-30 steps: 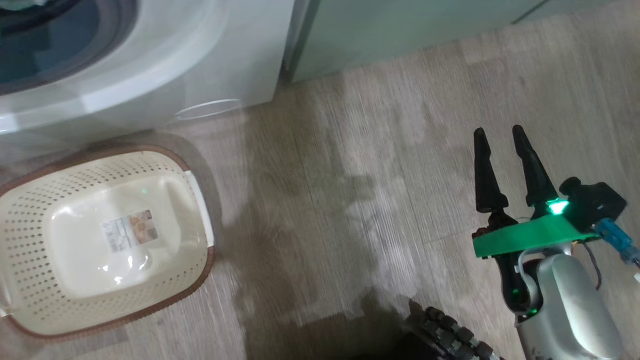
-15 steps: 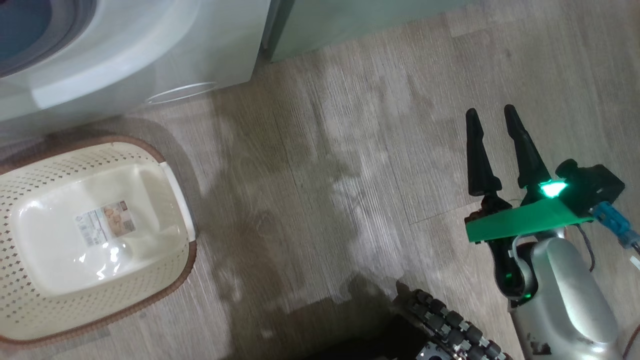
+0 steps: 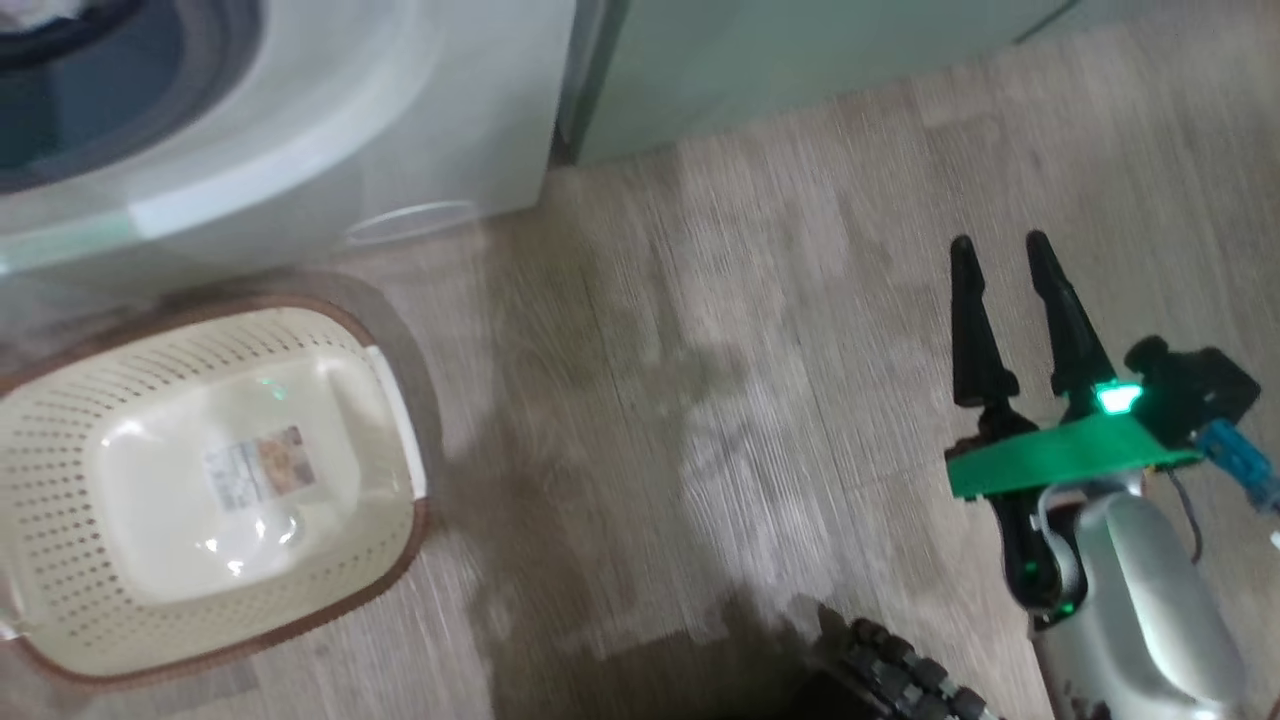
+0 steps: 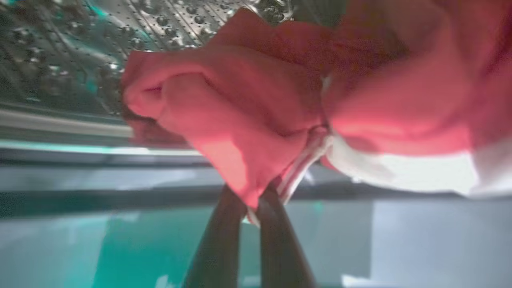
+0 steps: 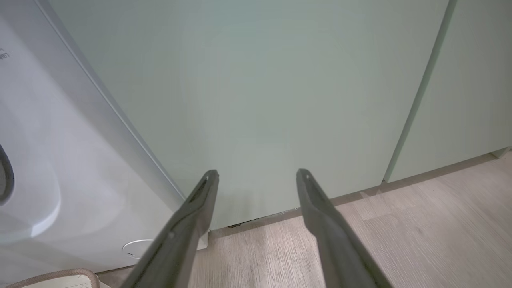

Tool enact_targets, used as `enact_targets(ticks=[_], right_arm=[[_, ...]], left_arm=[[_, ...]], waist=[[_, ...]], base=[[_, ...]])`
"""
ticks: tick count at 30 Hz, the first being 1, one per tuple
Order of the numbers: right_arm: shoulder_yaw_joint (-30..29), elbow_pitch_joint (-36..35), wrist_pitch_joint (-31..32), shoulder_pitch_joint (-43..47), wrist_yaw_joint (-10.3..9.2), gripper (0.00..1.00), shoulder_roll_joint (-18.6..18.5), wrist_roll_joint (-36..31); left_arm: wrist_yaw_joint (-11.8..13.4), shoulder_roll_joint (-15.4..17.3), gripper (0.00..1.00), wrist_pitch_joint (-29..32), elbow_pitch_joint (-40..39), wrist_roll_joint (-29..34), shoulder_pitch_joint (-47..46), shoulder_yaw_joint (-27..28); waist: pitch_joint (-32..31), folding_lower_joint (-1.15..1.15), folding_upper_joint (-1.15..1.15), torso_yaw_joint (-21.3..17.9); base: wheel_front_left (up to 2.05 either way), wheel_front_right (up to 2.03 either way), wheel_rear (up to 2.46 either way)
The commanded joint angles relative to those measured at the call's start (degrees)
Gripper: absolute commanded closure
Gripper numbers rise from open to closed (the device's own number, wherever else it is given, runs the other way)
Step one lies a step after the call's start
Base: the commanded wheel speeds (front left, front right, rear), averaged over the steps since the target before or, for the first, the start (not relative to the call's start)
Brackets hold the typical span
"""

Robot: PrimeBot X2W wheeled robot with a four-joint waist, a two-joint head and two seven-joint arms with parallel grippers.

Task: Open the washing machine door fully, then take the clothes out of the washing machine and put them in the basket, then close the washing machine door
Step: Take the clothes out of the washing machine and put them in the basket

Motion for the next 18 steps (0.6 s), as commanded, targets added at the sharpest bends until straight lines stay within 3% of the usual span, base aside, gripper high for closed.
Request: enact_targets(ticks=[1, 18], right_arm=[[0.4, -1.2, -0.5, 2.7, -0.03, 0.0, 0.5, -0.7], [-3.6, -0.8, -0.5, 12.8, -0.03, 0.0, -3.2, -2.0]], left_arm=[[-0.2, 1.5, 1.0, -0.9, -1.1, 0.2, 0.6, 0.0], [-3.3, -10.7, 1.0, -10.4, 0.0, -2.8, 21.0, -1.8]], waist=[[-3.0, -0.01, 0.0, 1.9], [-20.6, -0.01, 0.0, 10.6]], base=[[0.0, 0.0, 0.0], [0.0, 0.0, 0.0]])
